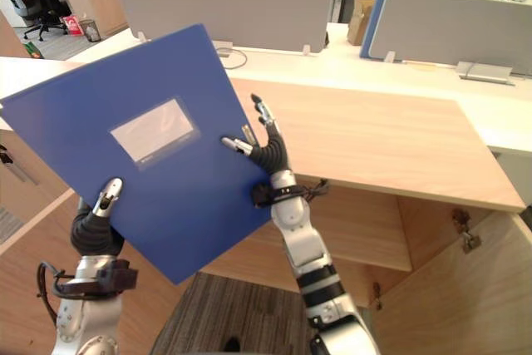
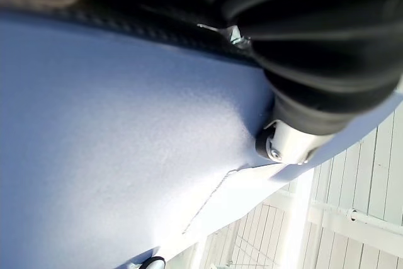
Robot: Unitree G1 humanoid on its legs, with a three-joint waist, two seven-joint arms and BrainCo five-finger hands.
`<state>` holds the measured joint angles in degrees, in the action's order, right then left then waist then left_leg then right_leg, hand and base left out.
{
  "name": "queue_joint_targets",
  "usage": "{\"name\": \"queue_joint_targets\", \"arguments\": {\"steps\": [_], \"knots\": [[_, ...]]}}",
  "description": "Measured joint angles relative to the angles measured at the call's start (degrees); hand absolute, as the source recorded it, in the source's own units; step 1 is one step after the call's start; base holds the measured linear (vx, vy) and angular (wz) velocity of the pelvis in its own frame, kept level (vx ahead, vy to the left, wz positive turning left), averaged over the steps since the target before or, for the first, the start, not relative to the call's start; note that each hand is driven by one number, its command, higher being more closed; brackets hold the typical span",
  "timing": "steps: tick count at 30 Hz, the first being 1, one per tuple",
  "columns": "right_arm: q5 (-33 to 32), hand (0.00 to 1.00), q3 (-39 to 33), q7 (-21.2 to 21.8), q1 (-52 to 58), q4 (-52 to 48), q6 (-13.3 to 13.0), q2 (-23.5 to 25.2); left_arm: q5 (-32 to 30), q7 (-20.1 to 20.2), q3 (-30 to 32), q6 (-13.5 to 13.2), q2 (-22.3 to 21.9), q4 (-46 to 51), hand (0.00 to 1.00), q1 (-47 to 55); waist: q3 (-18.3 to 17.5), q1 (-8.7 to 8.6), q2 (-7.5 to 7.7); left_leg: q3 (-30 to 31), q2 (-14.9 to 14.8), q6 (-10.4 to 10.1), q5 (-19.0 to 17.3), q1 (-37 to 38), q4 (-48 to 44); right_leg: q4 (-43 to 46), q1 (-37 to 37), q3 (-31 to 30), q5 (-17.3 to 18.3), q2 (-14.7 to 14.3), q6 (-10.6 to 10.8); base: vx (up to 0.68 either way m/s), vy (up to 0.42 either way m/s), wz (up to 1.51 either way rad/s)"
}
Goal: Walk over to the cabinet, pick up the folder, carry it to the office cabinet, place the folder inside the office cabinet, then close the office cabinet door
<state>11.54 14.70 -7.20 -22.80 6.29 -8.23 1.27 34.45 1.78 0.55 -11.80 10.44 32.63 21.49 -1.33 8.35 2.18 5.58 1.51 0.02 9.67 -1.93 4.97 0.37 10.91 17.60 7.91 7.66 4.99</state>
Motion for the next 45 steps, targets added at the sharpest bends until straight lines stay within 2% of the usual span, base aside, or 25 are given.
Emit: {"name": "queue_joint_targets", "arguments": {"steps": [8,12,13,15,19,21,27,28,32,35,39,41,42,45], "knots": [[-8.0,0.0,6.3,7.1,-4.8,1.3,-0.4,-8.0,0.2,0.9,2.6,-0.8,2.3,1.3,1.0,0.0,-0.1,0.5,0.1,0.1,-0.3,-0.1,-0.1,0.0,0.0,-0.1,0.0,-0.1,-0.1,-0.4,-0.1,0.0,0.0,0.0],[-16.9,0.0,12.0,11.0,-11.5,2.6,0.6,-14.6,2.3,0.9,4.1,-2.3,4.9,1.7,1.0,-0.3,-0.4,0.98,0.49,0.1,-0.3,-0.2,-0.2,0.0,0.0,-0.1,0.0,-0.1,-0.1,-0.4,-0.2,0.0,0.0,0.0],[-20.0,1.0,14.2,11.8,-13.9,2.7,1.4,-17.0,3.3,0.9,4.8,-2.7,5.5,1.7,1.0,-0.3,-0.5,1.0,0.64,0.1,-0.3,-0.3,-0.2,0.0,0.0,-0.1,0.0,-0.1,-0.1,-0.4,-0.2,0.0,0.0,0.0],[-23.6,1.0,17.0,12.9,-17.3,2.9,2.2,-20.2,4.4,0.9,5.2,-3.5,6.5,1.7,1.0,-0.3,-0.6,1.04,0.72,0.1,-0.3,-0.3,-0.2,-0.1,0.0,-0.1,-0.1,-0.1,-0.1,-0.4,-0.2,0.0,0.0,0.0],[-36.6,1.0,26.3,16.5,-27.9,3.0,3.8,-30.2,6.9,0.9,5.3,-5.7,8.1,1.8,1.0,-0.4,-1.0,1.23,0.85,0.1,-0.3,-0.3,-0.2,-1.1,0.0,-0.1,-1.1,-0.2,-0.1,-0.5,-0.2,0.0,0.0,0.0],[-40.8,1.0,29.5,18.4,-30.9,3.0,4.2,-33.5,7.2,1.0,5.3,-6.2,8.9,1.8,1.0,-0.4,-1.2,1.3,1.01,0.1,-0.2,-0.3,-0.2,-1.1,0.0,-0.1,-1.1,-0.3,-0.1,-0.6,-0.2,0.0,0.0,0.0],[-49.6,1.0,32.9,23.0,-33.0,2.8,4.3,-38.1,8.0,2.3,5.3,-6.4,11.7,1.8,1.0,-0.4,-2.1,1.27,1.21,0.0,-0.2,-0.5,-0.3,-1.2,0.0,0.1,-1.1,-0.4,-0.1,-0.5,-0.3,0.0,0.0,0.0],[-51.6,1.0,34.0,23.2,-33.4,2.7,4.3,-38.9,8.1,2.8,5.3,-6.3,11.8,1.8,0.0,-0.4,-2.1,1.26,1.18,0.0,-0.2,-0.5,-0.3,-1.2,0.0,0.2,-1.2,-0.4,-0.1,-0.5,-0.3,0.0,0.0,0.0],[-55.6,1.0,34.4,23.7,-33.8,2.7,4.6,-41.3,9.2,6.1,3.7,-6.3,13.0,1.8,0.0,-0.1,-2.2,1.52,1.16,0.0,-0.3,-0.7,-0.5,-1.2,0.0,0.9,-1.7,-0.5,0.3,-0.4,-0.5,-0.03,0.008,-0.01],[-55.9,1.0,34.8,25.3,-33.8,2.7,4.8,-43.3,11.1,8.5,1.3,-6.8,13.0,1.8,0.0,-0.1,-2.3,1.64,1.12,-0.1,-0.4,-0.6,-0.4,-1.2,0.0,1.0,-1.8,-0.5,0.3,-0.4,-0.5,0.0,0.0,-0.01],[-55.7,1.0,34.9,27.1,-33.8,2.1,5.5,-45.6,16.7,13.5,-3.3,-6.6,12.3,-2.5,0.0,0.0,-2.4,1.54,0.83,-0.4,-0.4,-0.5,-0.3,-1.2,0.0,1.1,-1.9,-0.8,0.3,-0.3,-0.5,0.0,-0.002,-0.03],[-54.2,1.0,34.6,27.3,-33.3,1.7,6.3,-46.3,18.1,16.2,-5.5,-5.6,11.0,-8.0,0.0,0.0,-2.6,1.4,0.5,-0.5,-0.5,-0.5,-0.3,-1.2,0.0,1.2,-1.9,-0.9,0.3,-0.3,-0.5,0.0,0.0,0.0],[-52.2,1.0,32.8,27.3,-31.1,0.8,7.0,-46.2,19.1,18.1,-6.8,-3.7,9.4,-12.7,0.0,-0.1,-2.7,1.21,0.39,-0.6,-0.5,-0.5,-0.3,-1.2,0.0,1.2,-2.0,-0.9,0.3,-0.3,-0.5,0.0,-0.009,-0.03],[-47.9,1.0,25.5,27.1,-24.8,-2.0,7.2,-44.6,20.2,20.5,-8.8,-0.1,6.0,-20.2,0.0,-0.1,-2.7,1.18,0.21,-1.1,-0.7,-0.5,-0.3,-1.1,0.0,1.3,-2.3,-1.5,0.3,-0.3,-0.5,-0.01,-0.003,-0.1]]}}
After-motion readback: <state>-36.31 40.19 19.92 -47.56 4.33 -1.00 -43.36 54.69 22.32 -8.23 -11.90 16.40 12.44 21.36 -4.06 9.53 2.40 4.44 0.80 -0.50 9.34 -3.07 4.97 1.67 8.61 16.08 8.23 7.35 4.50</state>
